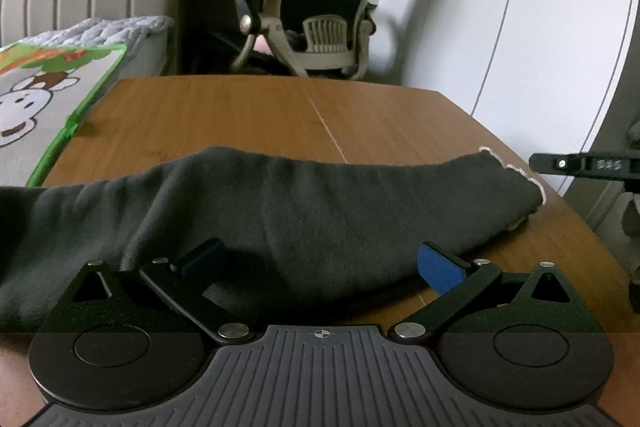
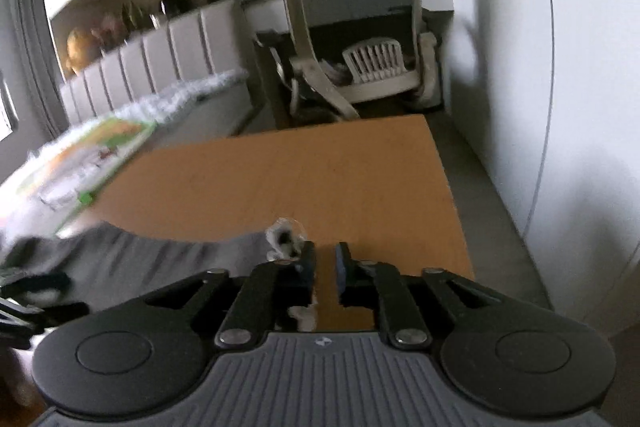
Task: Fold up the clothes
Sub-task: 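Grasp the cuff end with the right gripper and lift it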
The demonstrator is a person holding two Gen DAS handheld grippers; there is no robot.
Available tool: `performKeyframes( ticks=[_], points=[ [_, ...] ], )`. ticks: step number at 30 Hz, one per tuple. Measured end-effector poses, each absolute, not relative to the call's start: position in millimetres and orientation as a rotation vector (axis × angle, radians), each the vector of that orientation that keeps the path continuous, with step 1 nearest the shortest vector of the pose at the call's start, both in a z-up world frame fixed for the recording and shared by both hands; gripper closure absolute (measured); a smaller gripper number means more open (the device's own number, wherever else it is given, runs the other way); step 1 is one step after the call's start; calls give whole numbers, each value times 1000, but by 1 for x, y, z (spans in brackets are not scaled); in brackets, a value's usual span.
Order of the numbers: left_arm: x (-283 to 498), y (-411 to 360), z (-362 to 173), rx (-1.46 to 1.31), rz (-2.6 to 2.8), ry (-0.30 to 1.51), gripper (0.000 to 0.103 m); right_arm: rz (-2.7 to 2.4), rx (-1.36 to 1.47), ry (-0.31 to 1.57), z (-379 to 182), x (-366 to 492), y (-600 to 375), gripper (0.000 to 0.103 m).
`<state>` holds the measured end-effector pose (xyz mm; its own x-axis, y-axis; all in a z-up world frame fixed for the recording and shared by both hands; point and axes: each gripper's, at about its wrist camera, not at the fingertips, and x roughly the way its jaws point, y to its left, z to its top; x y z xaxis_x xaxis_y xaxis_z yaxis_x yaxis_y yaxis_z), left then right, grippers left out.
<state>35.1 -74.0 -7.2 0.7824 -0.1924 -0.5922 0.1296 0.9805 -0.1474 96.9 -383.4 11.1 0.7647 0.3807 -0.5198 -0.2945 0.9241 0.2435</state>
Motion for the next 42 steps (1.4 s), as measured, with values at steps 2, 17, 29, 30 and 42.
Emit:
performKeyframes(
  ticks=[2, 17, 29, 30, 42],
  points=[
    [34, -73, -8, -104, -177, 647, 0, 404, 181, 592, 11, 95, -381, 66],
    [32, -70, -9, -132, -183, 633, 0, 543, -3, 399, 65, 84, -324, 93],
    [33, -68, -9, -145, -186, 628, 0, 315, 231, 655, 2, 100, -395, 74],
    [33, -68, -9, -143, -185, 629, 0, 333, 299, 660, 2, 97, -401, 69],
    [33, -70, -7, -146, -184, 630, 0, 393, 573, 748, -29, 103, -395, 62]
  ],
)
